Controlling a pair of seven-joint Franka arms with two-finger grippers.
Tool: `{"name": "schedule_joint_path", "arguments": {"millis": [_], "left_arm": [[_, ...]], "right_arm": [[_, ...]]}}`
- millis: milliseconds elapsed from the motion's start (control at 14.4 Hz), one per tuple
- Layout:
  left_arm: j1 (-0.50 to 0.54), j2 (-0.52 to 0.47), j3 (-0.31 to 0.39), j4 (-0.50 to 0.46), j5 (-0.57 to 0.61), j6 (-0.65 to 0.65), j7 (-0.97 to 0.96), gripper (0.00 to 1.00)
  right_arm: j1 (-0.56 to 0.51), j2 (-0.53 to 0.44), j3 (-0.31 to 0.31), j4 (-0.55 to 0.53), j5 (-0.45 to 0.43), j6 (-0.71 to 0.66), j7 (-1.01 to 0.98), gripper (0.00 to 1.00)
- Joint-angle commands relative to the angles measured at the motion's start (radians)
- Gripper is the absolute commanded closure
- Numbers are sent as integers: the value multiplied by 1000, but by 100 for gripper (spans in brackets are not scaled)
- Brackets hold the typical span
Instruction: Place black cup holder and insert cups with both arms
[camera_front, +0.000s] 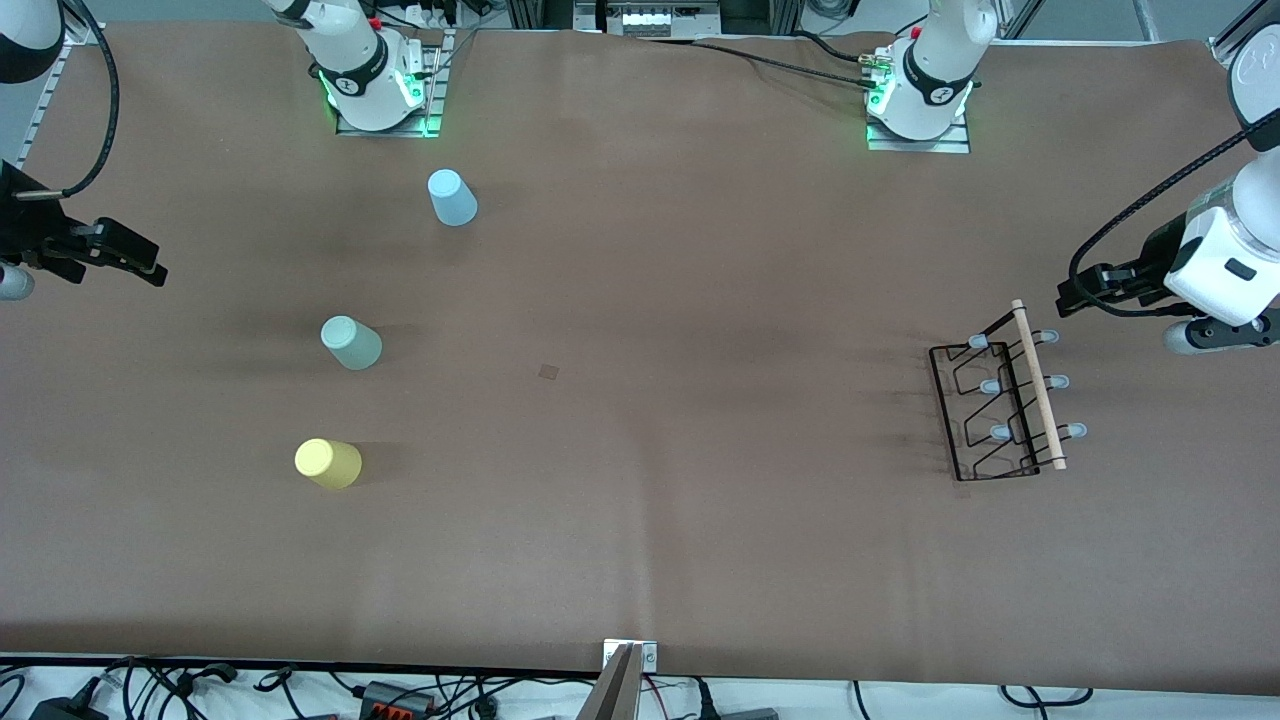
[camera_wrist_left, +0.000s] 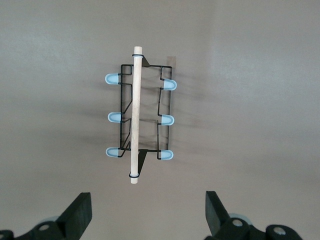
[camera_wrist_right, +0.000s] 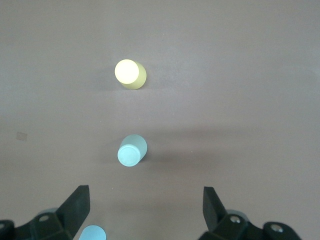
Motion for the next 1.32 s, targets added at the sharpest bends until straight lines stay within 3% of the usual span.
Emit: {"name": "schedule_joint_path", "arguments": {"millis": [0, 763, 1040, 1248], "left_arm": [[1, 8, 5, 13, -20, -2, 2, 0], [0, 29, 5, 12, -26, 22, 3, 0], [1, 77, 2, -48, -26, 138, 92, 0], [1, 63, 3, -190, -24, 272, 95, 0]], "right_arm": [[2, -10, 2, -7, -14, 3, -7, 0], [3, 2, 2, -4, -14, 4, -6, 0], [0, 5, 1, -4, -15, 8, -7, 0], [0, 7, 1, -4, -14, 7, -6, 0]]}}
